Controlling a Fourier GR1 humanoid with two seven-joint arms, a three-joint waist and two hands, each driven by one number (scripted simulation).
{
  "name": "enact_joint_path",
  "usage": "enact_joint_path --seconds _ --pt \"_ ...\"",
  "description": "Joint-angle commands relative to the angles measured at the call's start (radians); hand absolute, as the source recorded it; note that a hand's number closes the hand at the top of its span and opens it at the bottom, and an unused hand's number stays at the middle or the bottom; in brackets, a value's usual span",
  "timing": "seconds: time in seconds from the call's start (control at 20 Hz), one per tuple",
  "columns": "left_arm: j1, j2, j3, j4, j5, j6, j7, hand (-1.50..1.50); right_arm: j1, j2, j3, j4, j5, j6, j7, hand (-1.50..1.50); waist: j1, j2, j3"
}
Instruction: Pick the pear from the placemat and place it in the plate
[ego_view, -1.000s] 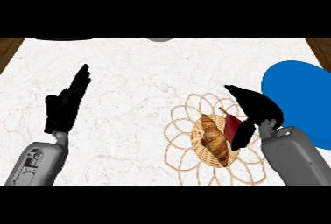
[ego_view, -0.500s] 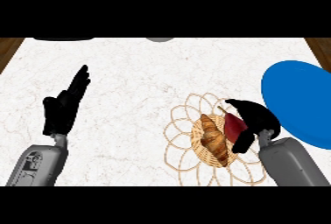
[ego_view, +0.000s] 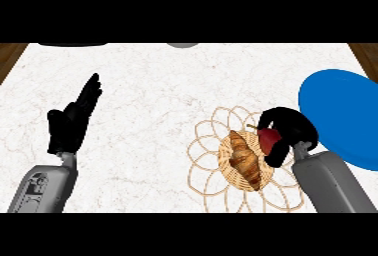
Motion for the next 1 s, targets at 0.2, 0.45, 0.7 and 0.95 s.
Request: enact_joint_path --seconds 0.2,0.45,0.7,0.95 --pt "0.024 0.000 0.028 -0.011 -0.005 0.013 0.002 0.00 0.138 -0.369 -0.206 0.041 -0.061 -0.044 -0.441 1.50 -0.039 -0.002 0.004" --pt "0.047 -0.007 0.036 -0.012 0.000 0.023 0.000 0.00 0.148 -0.591 -0.400 0.179 -0.145 -0.059 -0.699 1.50 -0.074 0.001 0.013" --pt "0.041 0.001 0.037 -0.012 -0.003 0.018 -0.010 0.00 0.142 -0.652 -0.588 0.298 -0.259 -0.188 -0.999 1.50 -0.063 0.003 0.016" --pt "0.031 -0.004 0.020 -0.017 0.000 -0.001 -0.012 0.00 0.127 -0.732 -0.725 0.467 -0.379 -0.155 -1.311 1.50 -0.024 0.008 0.012"
